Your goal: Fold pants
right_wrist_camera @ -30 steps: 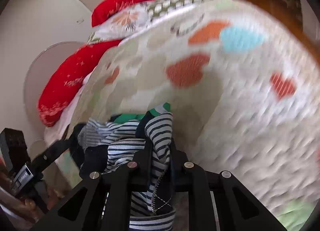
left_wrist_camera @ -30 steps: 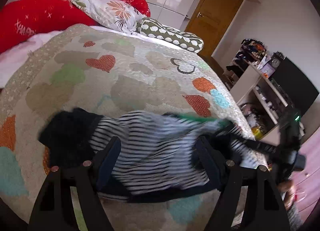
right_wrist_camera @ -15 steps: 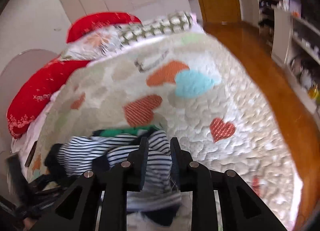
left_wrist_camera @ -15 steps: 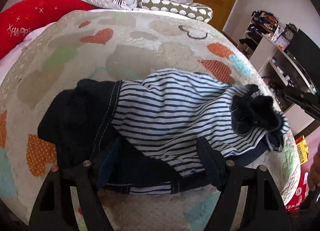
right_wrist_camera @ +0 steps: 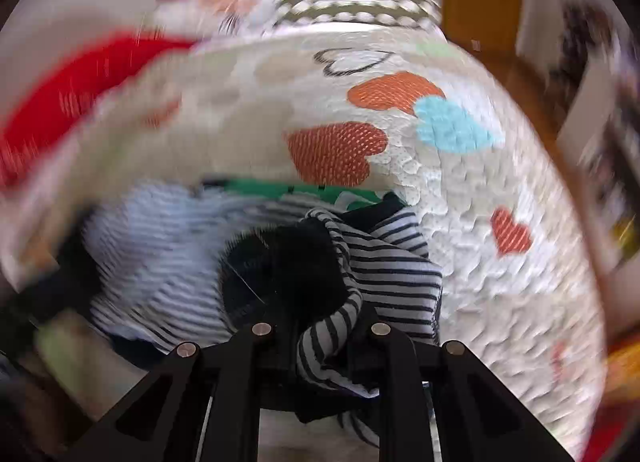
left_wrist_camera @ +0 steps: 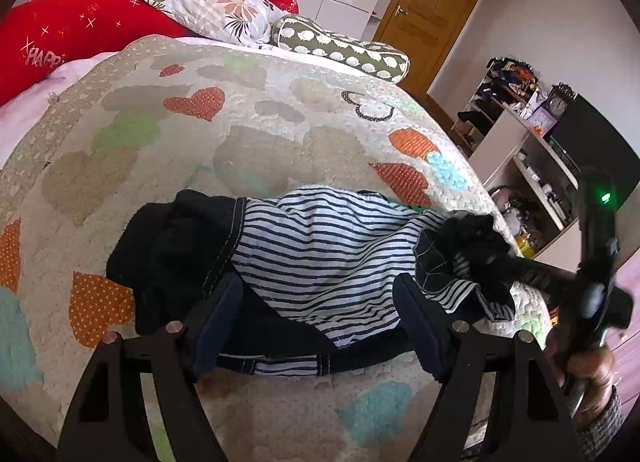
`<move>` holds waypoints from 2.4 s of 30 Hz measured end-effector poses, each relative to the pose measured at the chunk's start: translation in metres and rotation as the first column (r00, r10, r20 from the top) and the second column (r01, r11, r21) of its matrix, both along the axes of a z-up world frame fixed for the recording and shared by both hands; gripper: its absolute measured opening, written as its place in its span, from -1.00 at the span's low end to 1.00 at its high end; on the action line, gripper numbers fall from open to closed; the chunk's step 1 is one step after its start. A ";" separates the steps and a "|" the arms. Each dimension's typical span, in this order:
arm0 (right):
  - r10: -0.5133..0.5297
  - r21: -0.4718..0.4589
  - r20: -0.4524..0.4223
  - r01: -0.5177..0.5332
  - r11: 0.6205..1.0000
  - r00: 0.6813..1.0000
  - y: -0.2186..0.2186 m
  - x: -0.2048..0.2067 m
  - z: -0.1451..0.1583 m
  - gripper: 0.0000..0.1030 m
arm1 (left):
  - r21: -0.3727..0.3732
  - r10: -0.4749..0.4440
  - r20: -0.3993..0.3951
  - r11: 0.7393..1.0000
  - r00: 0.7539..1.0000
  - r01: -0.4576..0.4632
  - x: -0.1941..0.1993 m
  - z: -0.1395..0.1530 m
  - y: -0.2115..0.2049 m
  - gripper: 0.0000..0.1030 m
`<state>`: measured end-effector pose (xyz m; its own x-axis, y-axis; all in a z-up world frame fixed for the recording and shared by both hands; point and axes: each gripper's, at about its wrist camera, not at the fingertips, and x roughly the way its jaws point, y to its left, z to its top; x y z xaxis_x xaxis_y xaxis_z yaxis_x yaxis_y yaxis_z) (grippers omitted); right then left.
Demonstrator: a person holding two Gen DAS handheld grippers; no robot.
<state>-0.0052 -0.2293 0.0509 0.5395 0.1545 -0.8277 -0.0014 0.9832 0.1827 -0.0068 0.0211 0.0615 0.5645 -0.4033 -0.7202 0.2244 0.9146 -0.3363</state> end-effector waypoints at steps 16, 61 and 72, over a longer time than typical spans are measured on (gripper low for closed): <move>0.109 0.335 0.076 -0.128 0.933 0.991 -0.004 -0.002 0.029 0.08 | -0.022 -0.012 -0.024 1.000 1.000 0.012 0.006 -0.004 0.001 0.49; 0.083 0.100 0.066 -0.090 0.991 0.994 0.030 -0.033 0.016 -0.32 | 0.112 0.172 0.126 0.976 0.977 -0.186 0.005 0.033 0.020 0.73; 0.188 0.050 0.068 -0.192 0.980 0.980 0.078 -0.024 0.050 0.00 | 0.177 0.236 0.119 0.951 0.964 -0.254 0.000 0.027 0.045 0.73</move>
<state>-0.0288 -0.1509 0.1011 0.5463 0.3043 -0.7803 -0.2005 0.9521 0.2309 -0.0066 0.0661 0.0886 0.6983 -0.1055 -0.7080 0.0078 0.9901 -0.1399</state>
